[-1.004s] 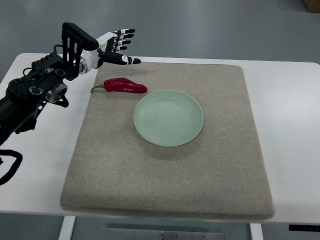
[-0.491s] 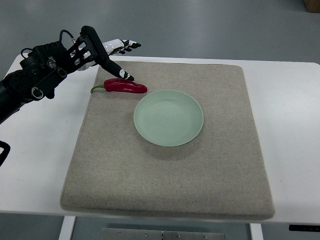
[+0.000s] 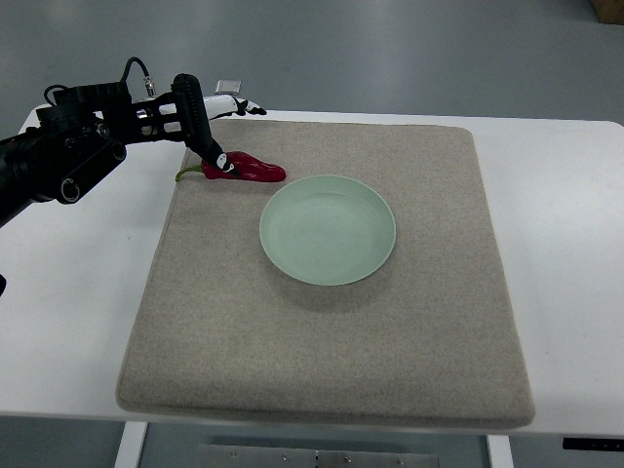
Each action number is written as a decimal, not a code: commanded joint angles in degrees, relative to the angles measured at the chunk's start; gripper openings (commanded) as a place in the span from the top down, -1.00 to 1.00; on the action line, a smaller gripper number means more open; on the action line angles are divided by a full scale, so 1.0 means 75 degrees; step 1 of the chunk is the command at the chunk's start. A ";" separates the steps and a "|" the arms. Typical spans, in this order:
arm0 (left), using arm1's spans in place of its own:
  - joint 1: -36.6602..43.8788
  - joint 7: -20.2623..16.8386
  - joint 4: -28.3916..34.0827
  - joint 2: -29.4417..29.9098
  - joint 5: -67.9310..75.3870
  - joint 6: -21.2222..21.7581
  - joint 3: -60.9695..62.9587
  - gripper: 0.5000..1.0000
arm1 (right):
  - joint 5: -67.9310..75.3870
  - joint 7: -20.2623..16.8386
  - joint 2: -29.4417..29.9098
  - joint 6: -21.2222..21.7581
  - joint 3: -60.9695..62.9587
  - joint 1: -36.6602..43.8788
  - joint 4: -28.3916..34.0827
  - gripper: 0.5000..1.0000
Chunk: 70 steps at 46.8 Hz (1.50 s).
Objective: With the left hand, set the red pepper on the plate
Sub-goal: 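Close the left hand fingers around the red chili pepper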
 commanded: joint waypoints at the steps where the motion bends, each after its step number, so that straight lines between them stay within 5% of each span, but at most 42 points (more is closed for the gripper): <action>1: 0.0049 -0.0001 -0.0018 0.0001 -0.0010 0.0000 0.0015 -0.86 | 0.0000 -0.0009 0.0000 0.0000 0.0000 -0.0001 0.0000 -0.71; 42: 0.0096 -0.0001 -0.0030 -0.0058 0.0014 -0.0410 0.0249 -0.77 | 0.0000 -0.0009 0.0000 0.0000 0.0000 -0.0001 0.0000 -0.71; 70: 0.0060 0.0023 -0.0159 -0.0058 0.0002 -0.0152 0.0671 -0.11 | 0.0000 0.0002 0.0000 0.0000 0.0000 -0.0001 0.0000 -0.71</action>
